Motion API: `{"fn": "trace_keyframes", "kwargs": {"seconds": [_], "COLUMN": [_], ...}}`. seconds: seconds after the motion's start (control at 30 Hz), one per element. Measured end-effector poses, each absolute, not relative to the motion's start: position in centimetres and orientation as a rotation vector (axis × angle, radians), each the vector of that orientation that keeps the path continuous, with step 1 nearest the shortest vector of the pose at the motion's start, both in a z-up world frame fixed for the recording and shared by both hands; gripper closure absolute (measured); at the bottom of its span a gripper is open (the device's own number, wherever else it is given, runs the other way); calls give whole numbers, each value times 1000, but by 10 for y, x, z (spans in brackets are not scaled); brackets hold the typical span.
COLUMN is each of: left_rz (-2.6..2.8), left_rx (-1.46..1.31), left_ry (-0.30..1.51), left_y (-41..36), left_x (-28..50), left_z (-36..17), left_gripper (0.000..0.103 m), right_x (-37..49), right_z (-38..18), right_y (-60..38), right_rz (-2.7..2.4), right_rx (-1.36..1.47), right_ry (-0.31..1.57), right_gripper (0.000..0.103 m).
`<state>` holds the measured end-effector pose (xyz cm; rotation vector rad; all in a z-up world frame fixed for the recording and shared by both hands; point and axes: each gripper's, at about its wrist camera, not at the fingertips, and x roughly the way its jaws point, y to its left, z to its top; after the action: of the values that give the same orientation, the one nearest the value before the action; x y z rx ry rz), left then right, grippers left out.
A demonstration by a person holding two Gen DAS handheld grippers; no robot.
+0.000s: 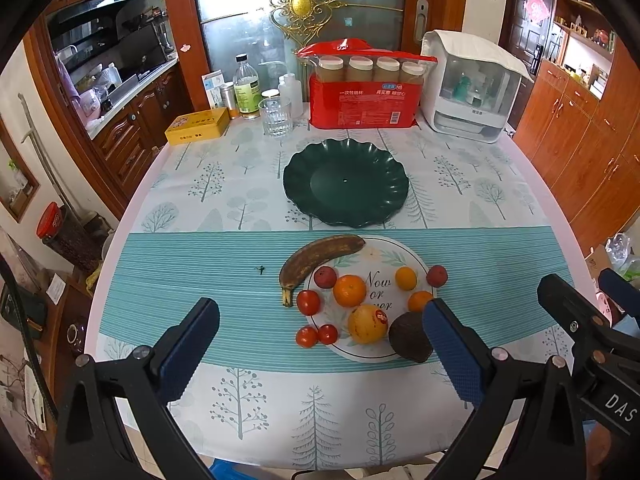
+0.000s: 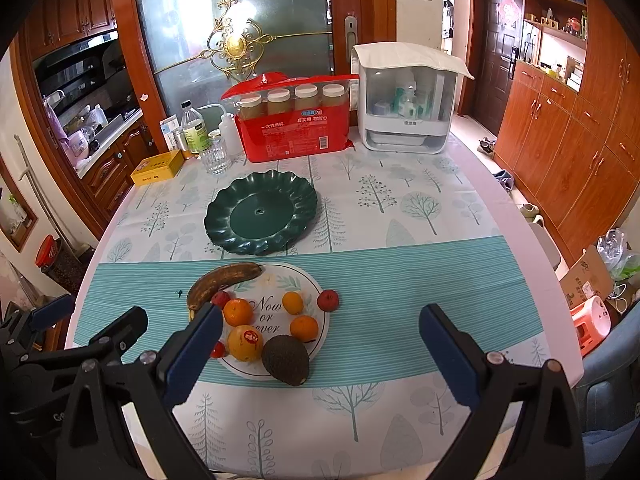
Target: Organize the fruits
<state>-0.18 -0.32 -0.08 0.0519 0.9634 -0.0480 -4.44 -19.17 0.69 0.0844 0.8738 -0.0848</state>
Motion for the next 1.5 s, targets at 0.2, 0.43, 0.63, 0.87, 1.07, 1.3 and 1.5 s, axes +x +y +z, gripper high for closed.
{"fn": "trace_keyframes", "kwargs": {"seconds": [0.2,0.43,0.63,0.87,1.07,1.3,1.5], "left_rz": [-49,-46,-44,-41,-51,-63,-77], "left_rx": [51,51,48,55,65,93,113], "left_ry": [964,978,984,995,1004,1012,1036], "left_y": [-4,-7,0,5,8,14,21], "left_x": [-2,-3,-2,0,1,2,6], "left_z": [-1,-1,-3,-8,-13,-18,-25], "left_gripper": [2,2,2,2,2,2,2], "right_x": [-45,-39,-45,-43,-42,-41,-41], "right_z": [6,-6,0,-4,-9,-16,-24], "right_y": [-192,-170,-186,-182,-181,-176,-167], "right_rz": [-82,-73,-55,-55,-63,-69,-71], "right_rx": [87,87,100,105,121,142,164], "right_ry": [875,882,894,910,929,946,964], "right_gripper": [4,4,4,4,4,4,4]}}
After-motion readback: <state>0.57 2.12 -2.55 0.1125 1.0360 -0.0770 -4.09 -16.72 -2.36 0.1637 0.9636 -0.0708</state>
